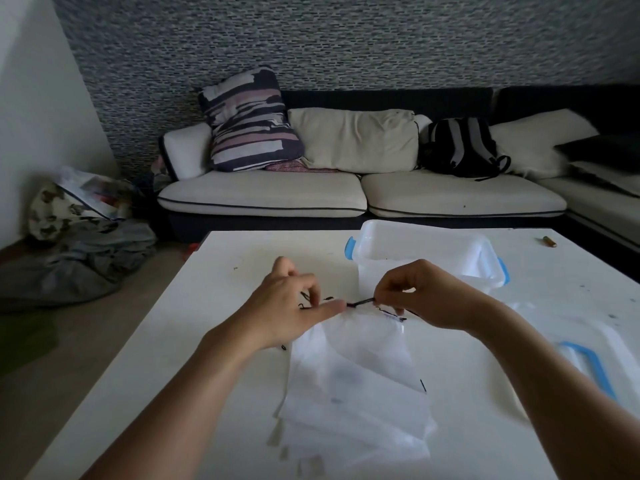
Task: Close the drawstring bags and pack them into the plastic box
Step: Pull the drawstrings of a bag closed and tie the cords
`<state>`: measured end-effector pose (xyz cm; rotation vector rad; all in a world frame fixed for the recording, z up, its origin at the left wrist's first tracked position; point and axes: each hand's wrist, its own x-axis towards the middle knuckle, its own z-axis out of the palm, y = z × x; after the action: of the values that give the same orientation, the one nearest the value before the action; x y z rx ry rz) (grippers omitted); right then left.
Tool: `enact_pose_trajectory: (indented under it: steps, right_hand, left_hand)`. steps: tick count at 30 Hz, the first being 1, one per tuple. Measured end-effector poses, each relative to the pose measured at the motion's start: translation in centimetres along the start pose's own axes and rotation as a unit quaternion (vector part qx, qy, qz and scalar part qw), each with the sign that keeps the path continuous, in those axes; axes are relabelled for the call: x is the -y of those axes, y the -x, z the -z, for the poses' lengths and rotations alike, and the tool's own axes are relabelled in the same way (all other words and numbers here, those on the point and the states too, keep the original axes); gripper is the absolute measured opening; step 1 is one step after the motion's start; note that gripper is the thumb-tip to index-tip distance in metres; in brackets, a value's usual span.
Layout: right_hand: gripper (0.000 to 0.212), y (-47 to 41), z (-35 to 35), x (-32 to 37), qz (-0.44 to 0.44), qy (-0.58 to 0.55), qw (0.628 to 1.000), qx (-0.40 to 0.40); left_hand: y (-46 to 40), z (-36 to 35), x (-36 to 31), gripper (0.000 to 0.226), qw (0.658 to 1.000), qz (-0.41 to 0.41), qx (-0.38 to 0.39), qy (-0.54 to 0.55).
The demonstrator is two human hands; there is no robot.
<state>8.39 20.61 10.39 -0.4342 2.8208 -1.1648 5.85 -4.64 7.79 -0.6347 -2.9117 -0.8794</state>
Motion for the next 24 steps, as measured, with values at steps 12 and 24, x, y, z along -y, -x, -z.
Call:
enact_pose_trajectory:
  steps: [12, 24]
  right_hand:
    - [0.008, -0.2, -0.2, -0.8, 0.017, 0.005, 1.0, 0.018]
    - [0.008, -0.1, -0.8, -0.7, 0.032, 0.026, 0.996, -0.076]
  left_hand:
    - [-0.1, -0.1, -0.5, 0.016, 0.994, -0.046, 0.098, 0.03]
    - [-0.1, -0.4, -1.8, 0.039, 0.973, -0.087, -0.013, 0.215]
